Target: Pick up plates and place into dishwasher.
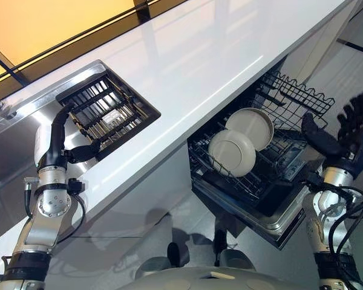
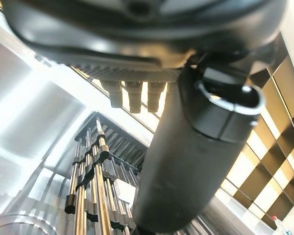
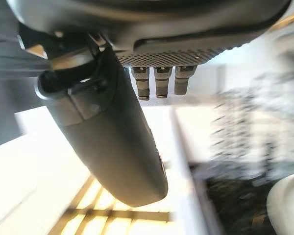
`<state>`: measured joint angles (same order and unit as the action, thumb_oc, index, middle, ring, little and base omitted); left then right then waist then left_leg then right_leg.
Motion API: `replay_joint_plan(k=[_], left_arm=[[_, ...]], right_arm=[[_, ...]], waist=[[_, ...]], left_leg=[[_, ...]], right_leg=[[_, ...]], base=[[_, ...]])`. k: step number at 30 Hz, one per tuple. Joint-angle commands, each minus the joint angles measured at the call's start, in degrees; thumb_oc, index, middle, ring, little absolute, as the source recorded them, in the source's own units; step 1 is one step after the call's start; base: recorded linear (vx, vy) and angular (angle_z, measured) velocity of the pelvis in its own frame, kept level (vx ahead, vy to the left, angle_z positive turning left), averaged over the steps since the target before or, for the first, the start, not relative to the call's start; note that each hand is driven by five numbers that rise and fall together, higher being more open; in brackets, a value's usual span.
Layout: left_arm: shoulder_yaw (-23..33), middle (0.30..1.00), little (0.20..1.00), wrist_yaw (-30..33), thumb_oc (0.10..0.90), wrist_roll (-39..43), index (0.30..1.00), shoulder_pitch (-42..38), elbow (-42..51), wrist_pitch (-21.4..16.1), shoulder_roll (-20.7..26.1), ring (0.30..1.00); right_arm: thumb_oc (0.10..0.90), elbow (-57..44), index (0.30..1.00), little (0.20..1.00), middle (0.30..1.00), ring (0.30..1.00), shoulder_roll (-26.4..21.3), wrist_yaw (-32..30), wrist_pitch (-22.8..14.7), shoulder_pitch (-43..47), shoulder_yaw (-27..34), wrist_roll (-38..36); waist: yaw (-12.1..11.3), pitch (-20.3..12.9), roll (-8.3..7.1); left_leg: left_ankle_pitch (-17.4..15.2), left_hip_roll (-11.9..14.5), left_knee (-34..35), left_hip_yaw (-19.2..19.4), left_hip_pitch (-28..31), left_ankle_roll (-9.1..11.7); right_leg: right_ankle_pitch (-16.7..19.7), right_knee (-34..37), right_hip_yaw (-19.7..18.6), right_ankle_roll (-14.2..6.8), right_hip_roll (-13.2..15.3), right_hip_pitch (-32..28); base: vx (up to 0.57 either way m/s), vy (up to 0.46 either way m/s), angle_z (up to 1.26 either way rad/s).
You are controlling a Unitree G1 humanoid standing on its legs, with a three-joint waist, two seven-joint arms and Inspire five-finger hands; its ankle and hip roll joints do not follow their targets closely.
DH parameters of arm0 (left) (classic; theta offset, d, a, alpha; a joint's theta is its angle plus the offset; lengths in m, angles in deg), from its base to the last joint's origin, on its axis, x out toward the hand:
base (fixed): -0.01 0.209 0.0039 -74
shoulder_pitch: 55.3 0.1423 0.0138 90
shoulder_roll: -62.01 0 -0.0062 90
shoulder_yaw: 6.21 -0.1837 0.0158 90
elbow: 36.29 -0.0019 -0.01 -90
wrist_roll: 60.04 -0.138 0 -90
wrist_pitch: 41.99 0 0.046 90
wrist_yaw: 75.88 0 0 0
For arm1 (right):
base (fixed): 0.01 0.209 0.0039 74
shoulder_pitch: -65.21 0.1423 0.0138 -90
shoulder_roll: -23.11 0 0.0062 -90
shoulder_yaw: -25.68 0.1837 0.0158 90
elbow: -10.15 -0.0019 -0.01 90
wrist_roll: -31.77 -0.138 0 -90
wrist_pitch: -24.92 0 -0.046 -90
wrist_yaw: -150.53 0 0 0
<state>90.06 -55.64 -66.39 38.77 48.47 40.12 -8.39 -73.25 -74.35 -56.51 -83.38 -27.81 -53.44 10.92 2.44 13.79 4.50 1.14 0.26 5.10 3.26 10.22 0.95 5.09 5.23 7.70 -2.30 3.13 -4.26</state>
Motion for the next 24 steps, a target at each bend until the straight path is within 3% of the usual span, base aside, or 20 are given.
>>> replay_joint_plan(k=[1, 11, 14, 19, 24], left_arm=[[4.57, 0.9, 0.9, 2.45, 0.8, 1.87, 0.9, -4.13, 2.34, -6.43, 4.5, 0.9], [1.2, 0.9, 0.9, 2.55, 0.8, 3.26, 0.9, -7.05, 2.49, -6.47, 5.45, 0.9], [0.62, 0.9, 0.9, 2.71, 0.8, 4.11, 0.9, -8.09, 1.98, -7.03, 6.44, 0.9], [-0.12, 0.9, 0.9, 2.48, 0.8, 4.99, 0.9, -9.04, 2.65, -6.75, 8.1, 0.9], [-0.89, 0.9, 0.9, 2.52, 0.8, 5.48, 0.9, -9.33, 2.55, -6.76, 8.76, 0.9]], right_arm=[[0.8, -0.36, 0.9, 0.9, 0.9, 0.9, -0.81, 4.56, 0.39, 3.62, 0.34, -7.52], [0.8, 14.4, 0.9, 0.9, 0.9, 0.9, -3.78, 0.5, 4.55, 9.11, -2.13, -12.2], [0.8, 20.62, 0.9, 0.9, 0.9, 0.9, -4.3, 1.16, 6.89, 10.96, -2.22, -19.28], [0.8, 28.4, 0.9, 0.9, 0.9, 0.9, -4.63, 0.53, 7.39, 13.46, -2.09, -30.51], [0.8, 31.64, 0.9, 0.9, 0.9, 0.9, -5.04, 1.54, 8.41, 15.4, -3.1, -34.76]], waist=[[0.11, -2.62, -1.21], [-2.58, -0.96, -0.43], [-3.37, -0.02, 0.02], [-4.73, 0.95, 0.32], [-5.73, 1.48, 0.92]], left_leg=[[-5.77, -5.13, -2.75, 0.7, -2.33, -2.8], [-5.6, -4.77, -4.56, -0.87, -4.05, -2.09], [-5.54, -4.79, -5.4, -1.48, -5.24, -1.87], [-5.08, -4.78, -5.46, -2.49, -6.02, -1.61], [-4.69, -4.92, -5.92, -3.6, -6.73, -1.21]], right_leg=[[-11.85, -8.52, 2.49, -1.12, -3.2, -0.94], [-13.27, -11.68, 4.92, -0.2, -2.1, 0.19], [-13.95, -13.46, 5.52, 0.22, -1.64, 1.42], [-14.52, -14.46, 6.71, 0.86, -1.35, 1.79], [-15.0, -15.09, 7.44, 1.6, -1.1, 1.98]], base=[[0.03, -0.054, -0.02], [0.04, -0.056, 0.05], [-0.01, -0.04, 0.14], [0.02, -0.051, 0.18], [0.05, -0.011, 0.18]])
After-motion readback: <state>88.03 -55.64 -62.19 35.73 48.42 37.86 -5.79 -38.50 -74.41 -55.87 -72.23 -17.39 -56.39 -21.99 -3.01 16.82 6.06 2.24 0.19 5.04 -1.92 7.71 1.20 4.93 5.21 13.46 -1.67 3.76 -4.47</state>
